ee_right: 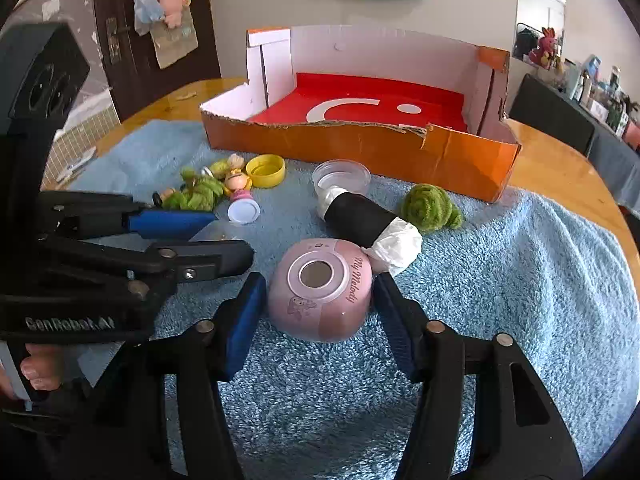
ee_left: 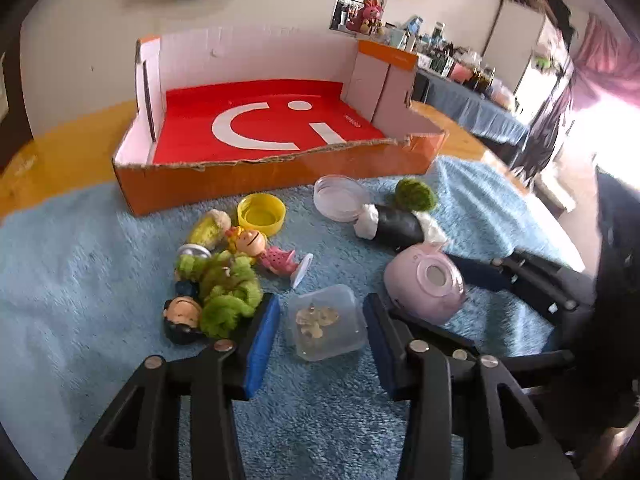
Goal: Organize objects
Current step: 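Grasp the clear plastic box with the left gripper while the right gripper lifts the speaker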
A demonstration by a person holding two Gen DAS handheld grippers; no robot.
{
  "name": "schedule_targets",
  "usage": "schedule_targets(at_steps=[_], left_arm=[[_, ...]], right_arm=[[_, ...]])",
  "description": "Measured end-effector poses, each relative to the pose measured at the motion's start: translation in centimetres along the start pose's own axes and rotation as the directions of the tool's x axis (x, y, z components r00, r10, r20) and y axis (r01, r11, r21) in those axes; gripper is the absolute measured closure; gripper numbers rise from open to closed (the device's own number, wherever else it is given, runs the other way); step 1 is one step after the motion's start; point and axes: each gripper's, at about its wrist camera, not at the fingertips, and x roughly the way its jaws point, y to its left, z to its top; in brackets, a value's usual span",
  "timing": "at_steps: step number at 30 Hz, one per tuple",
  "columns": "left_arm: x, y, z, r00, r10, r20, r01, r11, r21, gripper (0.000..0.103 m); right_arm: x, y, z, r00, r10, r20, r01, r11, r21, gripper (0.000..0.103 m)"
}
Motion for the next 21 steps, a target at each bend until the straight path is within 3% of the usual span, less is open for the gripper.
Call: schedule_targets(at_steps=[4,6,9,21], left_arm=[[-0.3,0.4,-0.4,1.0,-0.01,0.002,0.01,1.0,-0.001,0.056],[-0.4,0.9,-0.4,0.999,-0.033,0.002,0.033,0.999,-0.023,0.056],[-0.6,1.1,-0.5,0.999,-0.035,0.007,0.035,0.999,-0.035,0.062],[-1.9,1.0,-0.9,0.999,-0.04,0.034,0.042,0.998,-0.041,0.062]], right_arm=[[-0.1,0.4,-0.3,1.0,-0.016,0.006,0.016,1.0,-0.021,0.049],[-0.1,0.2,-0.3,1.0,-0.01,0.009,0.01,1.0,-0.008,0.056],[-0.2,-0.2,-0.3,1.0,0.009,0.007,-0.01,1.0,0.015,0.056],[-1.6,-0.4,0.1,0.998,0.046,0.035,-0.048,0.997,0.053,0.056]])
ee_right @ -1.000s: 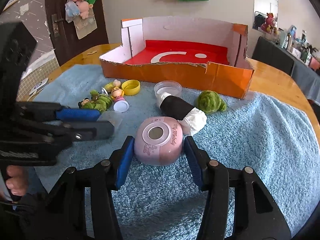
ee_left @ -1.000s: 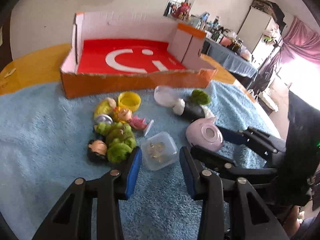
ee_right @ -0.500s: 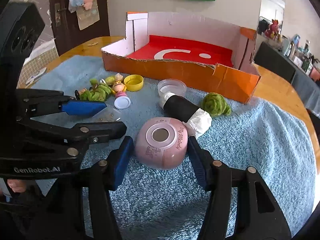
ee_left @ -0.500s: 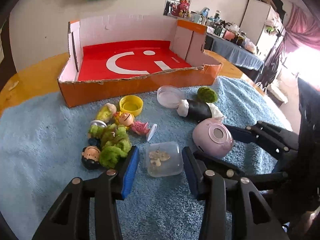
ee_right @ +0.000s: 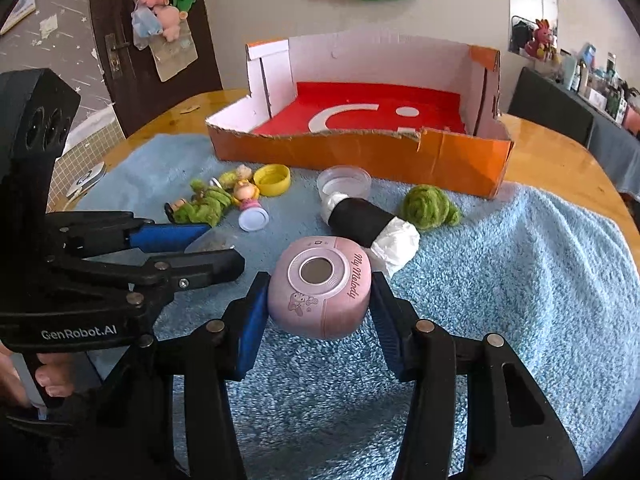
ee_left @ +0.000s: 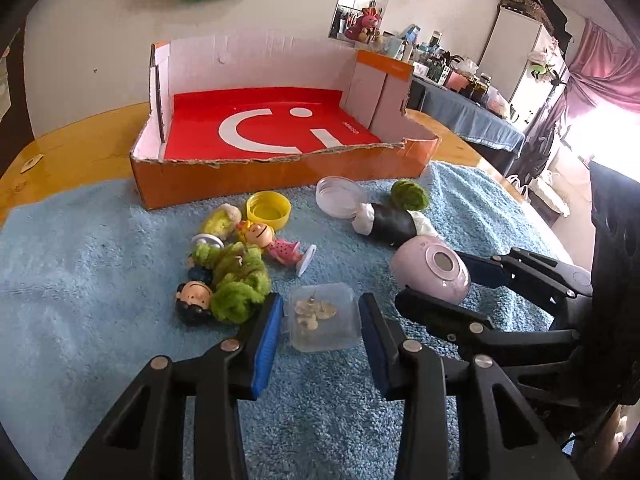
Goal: Organize objects
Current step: 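Grasp the clear plastic box with the left gripper while the right gripper lifts the speaker, then carry the clear box and pink speaker over the red-lined cardboard box with both grippers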
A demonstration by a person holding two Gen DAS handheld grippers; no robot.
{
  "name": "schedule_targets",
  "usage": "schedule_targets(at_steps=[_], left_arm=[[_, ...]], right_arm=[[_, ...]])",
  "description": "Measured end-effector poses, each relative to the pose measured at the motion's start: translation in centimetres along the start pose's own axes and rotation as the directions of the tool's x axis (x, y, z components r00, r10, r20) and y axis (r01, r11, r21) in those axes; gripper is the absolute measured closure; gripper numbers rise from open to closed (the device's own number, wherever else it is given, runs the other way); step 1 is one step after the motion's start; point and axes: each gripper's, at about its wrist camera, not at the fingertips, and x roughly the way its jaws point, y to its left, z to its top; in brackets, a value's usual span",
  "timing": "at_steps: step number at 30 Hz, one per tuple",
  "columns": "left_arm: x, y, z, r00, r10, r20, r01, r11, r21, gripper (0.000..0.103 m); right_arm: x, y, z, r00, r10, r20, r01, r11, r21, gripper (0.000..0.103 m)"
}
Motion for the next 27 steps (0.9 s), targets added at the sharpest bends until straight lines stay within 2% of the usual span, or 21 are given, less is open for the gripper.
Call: schedule_targets(at_steps=[15,27], left_arm=[[-2.8,-0.6,1.4,0.996,0.019,0.084,-0.02,1.0,0.008,0.062],[-3.1,-0.1,3.6,0.99,0.047,0.13,-0.046,0.999,-0.006,0.062]], right_arm=[[-2.1,0.5,1.9,0.997,0.003,0.072,-0.003,1.0,-0.001,0.056],[-2.2,0.2,3.8,0.994,-0.001,0.106,0.001,1.0,-0.007,0.056]])
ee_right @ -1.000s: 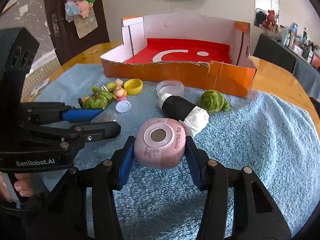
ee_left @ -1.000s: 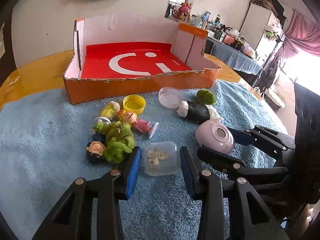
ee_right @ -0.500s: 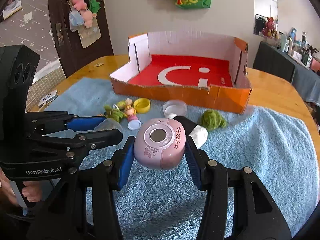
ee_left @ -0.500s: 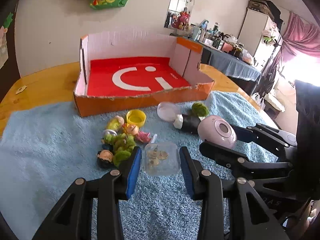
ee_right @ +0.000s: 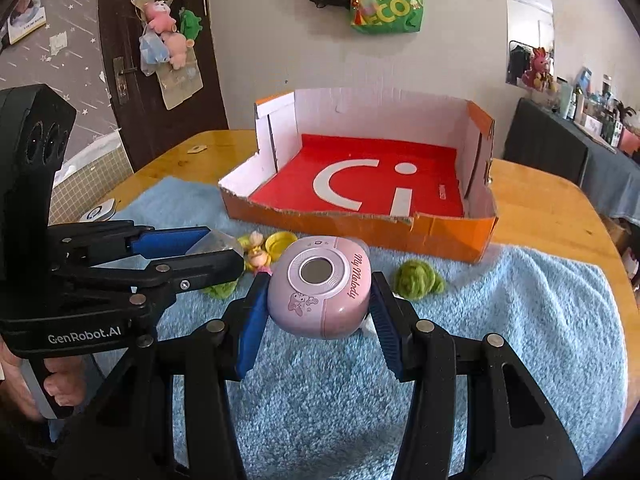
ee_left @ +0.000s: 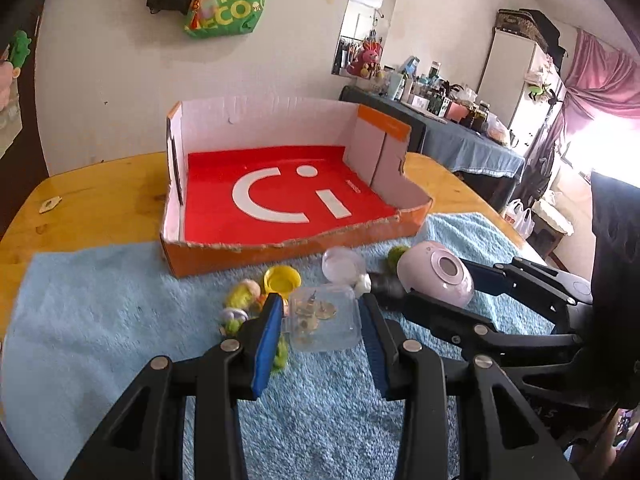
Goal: Organize objects
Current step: 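Carry the clear box and pink speaker over the red-lined cardboard box with both grippers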
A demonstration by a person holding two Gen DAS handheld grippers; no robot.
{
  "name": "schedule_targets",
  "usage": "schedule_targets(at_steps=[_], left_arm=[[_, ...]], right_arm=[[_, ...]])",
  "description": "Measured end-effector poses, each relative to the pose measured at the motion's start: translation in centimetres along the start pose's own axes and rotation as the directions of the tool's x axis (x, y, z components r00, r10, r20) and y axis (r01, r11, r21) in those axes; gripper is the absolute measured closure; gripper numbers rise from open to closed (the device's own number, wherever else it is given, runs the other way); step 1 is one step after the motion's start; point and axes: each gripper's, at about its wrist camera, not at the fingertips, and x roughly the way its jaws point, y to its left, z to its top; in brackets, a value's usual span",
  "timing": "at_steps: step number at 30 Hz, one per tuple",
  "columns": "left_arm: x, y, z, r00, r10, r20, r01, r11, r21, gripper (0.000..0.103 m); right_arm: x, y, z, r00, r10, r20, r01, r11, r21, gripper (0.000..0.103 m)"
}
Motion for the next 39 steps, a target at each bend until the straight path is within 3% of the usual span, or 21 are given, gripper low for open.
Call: schedule_targets(at_steps=[12,39], left_arm=[[0.7,0.9,1.9,1.0,0.007,0.019,-0.007,1.0,-0.016,0.062],[3.4,2.0,6.5,0.995,0.095,0.024,-0.096,0.995,0.015,0.062]], right_arm=[[1.2,-0.3,2.0,1.0,0.0,0.008,0.0,1.0,-0.007,0.056],[4.6,-2.8,6.2,1.0,0.016,-0.02,-0.016,1.0,-0.005,0.056]])
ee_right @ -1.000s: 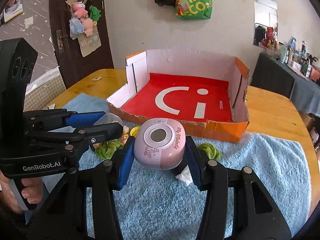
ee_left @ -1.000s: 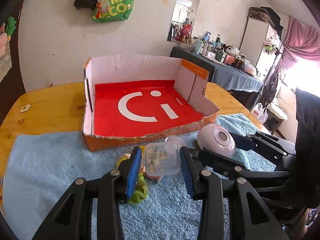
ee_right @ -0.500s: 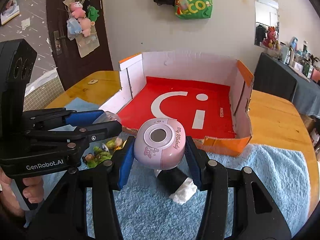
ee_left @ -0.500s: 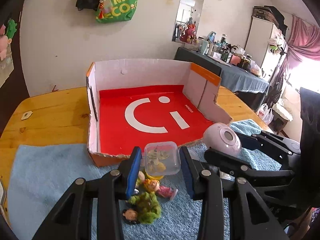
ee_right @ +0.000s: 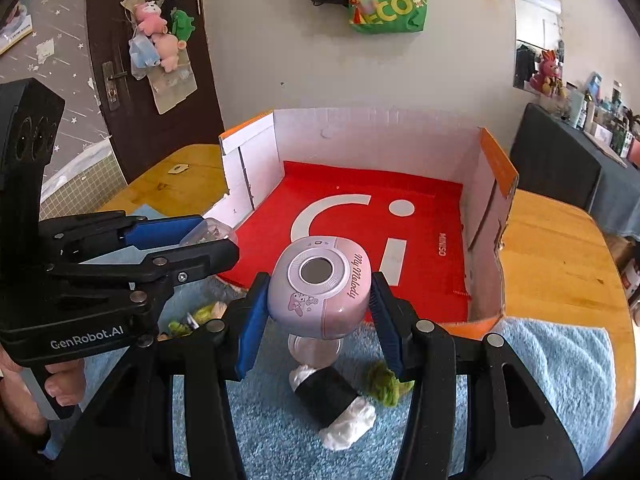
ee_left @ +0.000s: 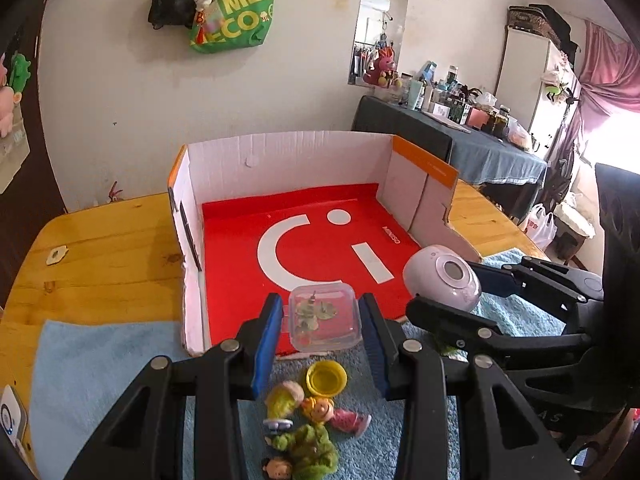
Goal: Organize objects
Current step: 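Carry the clear box and pink speaker over the red-lined cardboard box with both grippers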
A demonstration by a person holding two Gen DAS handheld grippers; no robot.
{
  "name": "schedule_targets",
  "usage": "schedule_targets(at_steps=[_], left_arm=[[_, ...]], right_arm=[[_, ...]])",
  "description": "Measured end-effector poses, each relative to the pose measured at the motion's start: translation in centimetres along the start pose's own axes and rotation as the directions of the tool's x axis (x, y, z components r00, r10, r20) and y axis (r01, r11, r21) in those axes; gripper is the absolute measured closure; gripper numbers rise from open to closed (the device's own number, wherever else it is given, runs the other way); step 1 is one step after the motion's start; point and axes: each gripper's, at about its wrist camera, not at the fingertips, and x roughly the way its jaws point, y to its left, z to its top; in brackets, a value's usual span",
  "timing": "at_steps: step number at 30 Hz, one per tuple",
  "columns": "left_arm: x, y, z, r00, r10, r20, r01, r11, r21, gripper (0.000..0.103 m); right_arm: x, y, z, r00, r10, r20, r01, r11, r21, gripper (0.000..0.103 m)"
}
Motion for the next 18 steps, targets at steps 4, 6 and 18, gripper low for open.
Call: schedule_targets(at_steps=[4,6,18], left_arm=[[0.6,0.2,0.6,1.0,0.006,-0.009,-0.006,1.0,-0.008,0.062],[0.8,0.3,0.8,1.0,0.019,-0.011,-0.019,1.0,-0.004,0.062],[3.3,1.0,2.5,0.998,0.052,-0.037,-0.053,0.999,-0.013,0.062]], right_arm=[[0.5,-0.5,0.5,1.0,0.003,-0.008,-0.003,1.0,0.004,0.056],[0.7,-0.7,0.6,1.0,0.006,-0.013,-0.006,1.0,0.008,0.056],[2.7,-2.6,1.6,0.998,0.02,-0.051,-0.017,0.999,0.046,0.056]])
